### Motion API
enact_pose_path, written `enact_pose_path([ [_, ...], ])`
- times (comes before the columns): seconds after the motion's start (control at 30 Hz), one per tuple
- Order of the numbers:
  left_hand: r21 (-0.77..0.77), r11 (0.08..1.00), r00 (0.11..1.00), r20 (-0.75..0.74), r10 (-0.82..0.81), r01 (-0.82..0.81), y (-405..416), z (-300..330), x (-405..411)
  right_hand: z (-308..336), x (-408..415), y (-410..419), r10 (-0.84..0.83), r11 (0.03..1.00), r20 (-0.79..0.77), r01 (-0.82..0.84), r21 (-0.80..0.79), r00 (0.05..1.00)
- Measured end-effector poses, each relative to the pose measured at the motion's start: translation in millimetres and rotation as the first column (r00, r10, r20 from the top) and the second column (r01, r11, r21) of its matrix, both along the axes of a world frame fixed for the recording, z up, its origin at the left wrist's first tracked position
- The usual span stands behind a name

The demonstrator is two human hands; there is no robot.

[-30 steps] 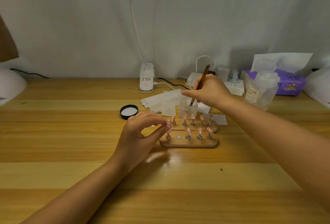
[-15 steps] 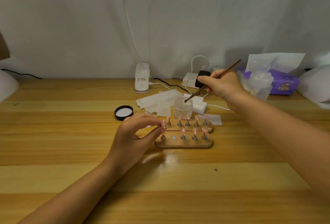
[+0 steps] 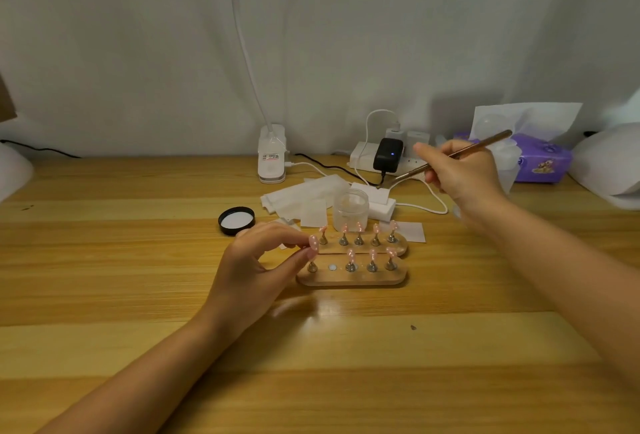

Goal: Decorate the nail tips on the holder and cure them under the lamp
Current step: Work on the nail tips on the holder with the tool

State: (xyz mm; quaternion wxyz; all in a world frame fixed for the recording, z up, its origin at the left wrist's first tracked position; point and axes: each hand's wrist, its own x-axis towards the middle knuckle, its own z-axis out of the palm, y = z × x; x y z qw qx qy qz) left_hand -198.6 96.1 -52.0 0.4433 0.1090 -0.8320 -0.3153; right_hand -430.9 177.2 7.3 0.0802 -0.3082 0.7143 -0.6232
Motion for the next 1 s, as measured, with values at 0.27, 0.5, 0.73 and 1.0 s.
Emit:
enact_pose_path([
  [0.27,-0.038,0.999,1.0,0.003,0.001,0.0,1.2,-1.5,-1.2,-32.9,70.7,43.4,0.28,0.923,-0.293,-0.34,-0.179,0.914],
  [0.5,-0.084,0.996,1.0,0.016,0.019,-0.017,2.3,0.4,-2.3,-57.1,94.1,52.1,0.267,0.915,-0.411,-0.363,-0.175,0.872],
  [0.73,-0.08,0.996,0.998,0.041,0.051,-0.047,3.2,-0.8,-1.6,-61.7,96.7,44.6,0.22,0.919,-0.509,-0.351,-0.178,0.832],
  [1.0,-0.052,0.997,0.997,0.046,0.058,-0.055,4.0,0.2,-1.6,-64.4,94.0,46.5,0.195,0.913,-0.479,-0.337,-0.232,0.856],
])
